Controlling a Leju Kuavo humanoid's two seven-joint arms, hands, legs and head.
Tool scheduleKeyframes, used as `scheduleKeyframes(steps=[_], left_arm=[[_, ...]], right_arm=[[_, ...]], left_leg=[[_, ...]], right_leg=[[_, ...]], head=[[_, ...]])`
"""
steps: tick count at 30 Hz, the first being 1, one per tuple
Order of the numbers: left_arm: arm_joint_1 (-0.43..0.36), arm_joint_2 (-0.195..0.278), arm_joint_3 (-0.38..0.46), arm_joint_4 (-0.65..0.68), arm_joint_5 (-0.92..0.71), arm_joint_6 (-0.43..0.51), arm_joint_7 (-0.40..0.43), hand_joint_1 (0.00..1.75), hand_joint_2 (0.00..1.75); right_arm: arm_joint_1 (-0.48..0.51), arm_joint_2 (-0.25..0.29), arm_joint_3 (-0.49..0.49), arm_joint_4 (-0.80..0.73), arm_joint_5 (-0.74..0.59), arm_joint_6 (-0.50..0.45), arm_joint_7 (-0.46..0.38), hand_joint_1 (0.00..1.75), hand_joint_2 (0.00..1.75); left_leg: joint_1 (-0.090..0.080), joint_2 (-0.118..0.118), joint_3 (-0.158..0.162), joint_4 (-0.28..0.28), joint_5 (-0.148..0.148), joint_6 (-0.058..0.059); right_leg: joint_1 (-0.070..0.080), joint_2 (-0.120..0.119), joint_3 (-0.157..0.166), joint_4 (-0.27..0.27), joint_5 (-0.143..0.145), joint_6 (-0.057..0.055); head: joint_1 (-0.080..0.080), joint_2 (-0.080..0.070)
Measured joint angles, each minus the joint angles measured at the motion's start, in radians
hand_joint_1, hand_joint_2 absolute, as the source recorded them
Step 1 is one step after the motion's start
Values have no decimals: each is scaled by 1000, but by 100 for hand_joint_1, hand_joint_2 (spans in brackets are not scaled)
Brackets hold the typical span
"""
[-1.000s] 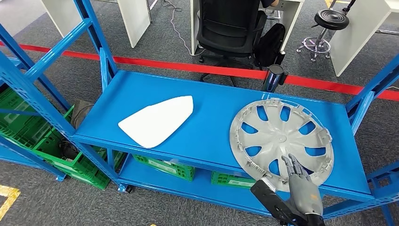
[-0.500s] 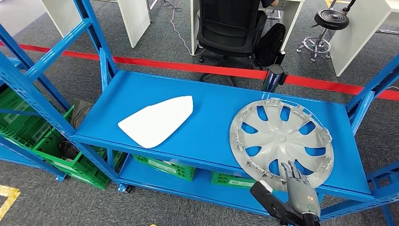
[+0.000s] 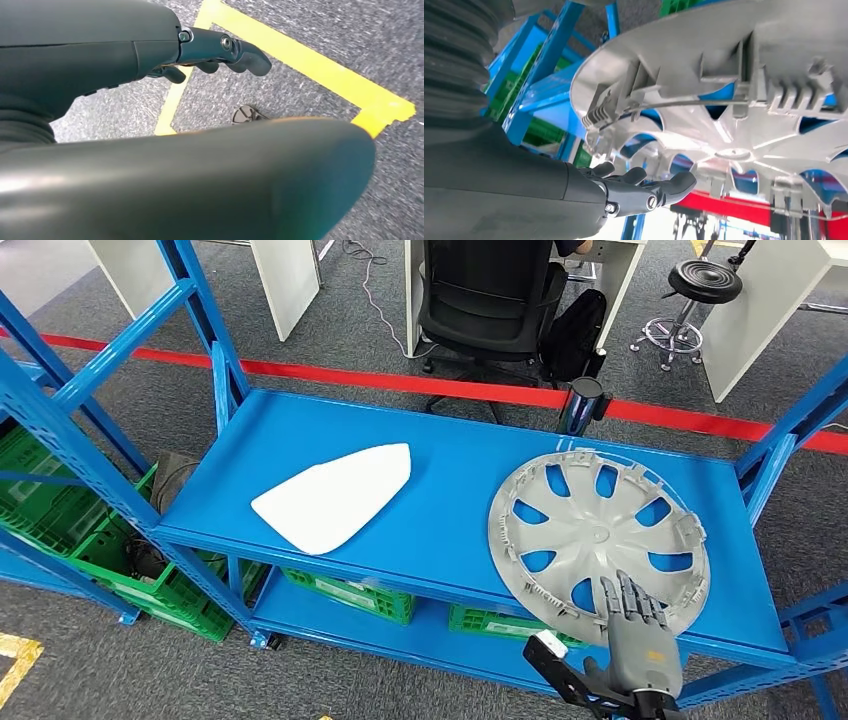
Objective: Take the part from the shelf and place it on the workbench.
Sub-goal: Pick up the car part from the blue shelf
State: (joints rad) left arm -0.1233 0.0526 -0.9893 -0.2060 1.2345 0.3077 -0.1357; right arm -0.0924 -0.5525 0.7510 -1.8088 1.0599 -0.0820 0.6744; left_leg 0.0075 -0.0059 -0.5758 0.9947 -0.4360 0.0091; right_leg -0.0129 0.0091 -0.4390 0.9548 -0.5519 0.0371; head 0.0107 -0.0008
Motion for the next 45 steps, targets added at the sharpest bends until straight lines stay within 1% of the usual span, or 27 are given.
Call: scheduleKeyframes(steps=[3,7,11,14,17,20,22,36,45], left_arm=[[0,1,-7,0,1,-13,-11,0,0],[0,2,-12,0,3,-53,-19,0,0],[0,2,-16,0,-8,-91,-7,0,0],[1,3,-22,0,-22,-103,31,0,0],[1,8,-25,0,-23,-92,75,0,0],[1,13,-22,0,5,-68,89,0,0],[1,16,-19,1,20,-61,90,0,0],[1,26,-11,2,35,-50,93,0,0],[1,27,-9,2,23,-80,51,0,0]], right_arm=[[0,0,-4,6,34,9,0,0,175],[0,-2,-25,13,83,30,1,0,175],[13,-13,-51,15,77,48,1,0,175],[40,-24,-74,27,13,25,1,0,175],[57,-29,-89,73,-99,-46,-16,0,175],[51,-29,-99,128,-213,-115,-62,0,175],[42,-29,-105,159,-240,-131,-81,0,175],[8,-28,-115,257,-247,-140,-99,0,175],[-14,-18,-112,312,-208,-155,-120,0,175]], left_leg=[[0,0,0,0,0,0],[0,0,0,0,0,0],[0,0,0,0,0,0],[0,0,0,0,0,0],[0,0,0,0,0,0],[0,0,0,0,0,0],[0,0,1,0,0,0],[0,1,2,0,2,2],[0,1,2,0,4,3]], right_leg=[[0,0,0,0,0,0],[0,0,0,0,0,0],[0,0,0,0,0,0],[0,0,0,0,0,0],[0,0,0,0,0,0],[0,0,0,0,0,0],[0,0,0,0,0,0],[0,0,1,0,3,1],[0,0,1,-1,5,3]], head=[[0,0],[0,0],[0,0],[0,0],[0,0],[0,0],[0,0],[0,0],[0,0]])
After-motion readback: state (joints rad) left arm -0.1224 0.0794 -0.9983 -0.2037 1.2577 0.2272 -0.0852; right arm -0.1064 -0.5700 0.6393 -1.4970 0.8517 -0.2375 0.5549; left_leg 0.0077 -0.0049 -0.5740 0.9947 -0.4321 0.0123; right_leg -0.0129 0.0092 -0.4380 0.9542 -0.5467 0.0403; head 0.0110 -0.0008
